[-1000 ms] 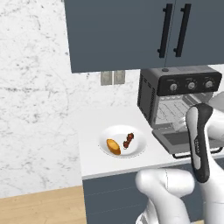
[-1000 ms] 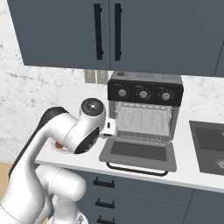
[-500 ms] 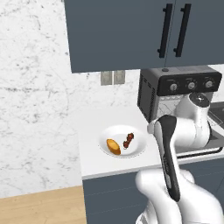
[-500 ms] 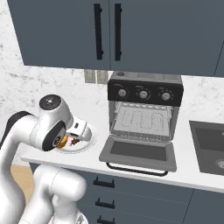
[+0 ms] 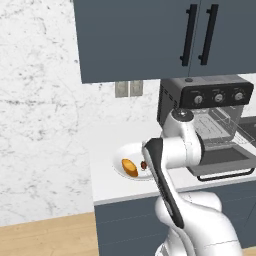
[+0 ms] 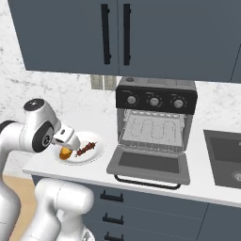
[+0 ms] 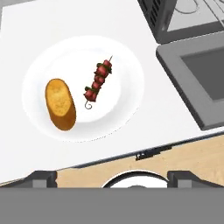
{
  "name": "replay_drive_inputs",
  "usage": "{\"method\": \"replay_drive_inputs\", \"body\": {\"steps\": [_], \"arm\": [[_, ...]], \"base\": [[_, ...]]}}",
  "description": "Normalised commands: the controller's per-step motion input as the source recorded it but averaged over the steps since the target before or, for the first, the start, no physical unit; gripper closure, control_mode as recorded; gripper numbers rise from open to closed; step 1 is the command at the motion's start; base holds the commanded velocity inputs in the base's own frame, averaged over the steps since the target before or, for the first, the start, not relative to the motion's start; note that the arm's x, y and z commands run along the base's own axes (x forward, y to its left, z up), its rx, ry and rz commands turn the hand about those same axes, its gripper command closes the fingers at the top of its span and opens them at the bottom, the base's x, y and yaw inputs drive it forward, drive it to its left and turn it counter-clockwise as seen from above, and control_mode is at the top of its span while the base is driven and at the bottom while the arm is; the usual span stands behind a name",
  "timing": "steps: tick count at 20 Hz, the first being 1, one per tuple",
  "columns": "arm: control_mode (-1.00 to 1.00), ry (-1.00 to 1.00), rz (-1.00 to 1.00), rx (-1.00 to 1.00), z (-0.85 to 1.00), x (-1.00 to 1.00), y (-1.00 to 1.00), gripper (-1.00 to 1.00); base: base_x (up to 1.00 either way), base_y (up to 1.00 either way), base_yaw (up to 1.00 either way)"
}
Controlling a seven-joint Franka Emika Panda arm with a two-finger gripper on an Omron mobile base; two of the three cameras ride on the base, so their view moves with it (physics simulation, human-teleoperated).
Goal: Pick up the kebab skewer and baguette bread, and place them inside the toaster oven. Close the toaster oven door and start by setting the timer.
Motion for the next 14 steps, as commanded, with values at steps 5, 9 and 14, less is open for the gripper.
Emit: {"method": "replay_drive_inputs", "body": {"steps": [5, 9, 14], "arm": [[-1.0, 0.18, 0.06, 0.0, -0.36, 0.24, 0.09, -1.0], [-1.0, 0.1, 0.05, 0.0, -0.42, 0.22, 0.06, -1.0], [-1.0, 0.13, 0.0, 0.0, -0.31, 0.18, 0.34, -1.0]], "base": [[0.0, 0.0, 0.0], [0.0, 0.0, 0.0], [0.0, 0.0, 0.0]]}}
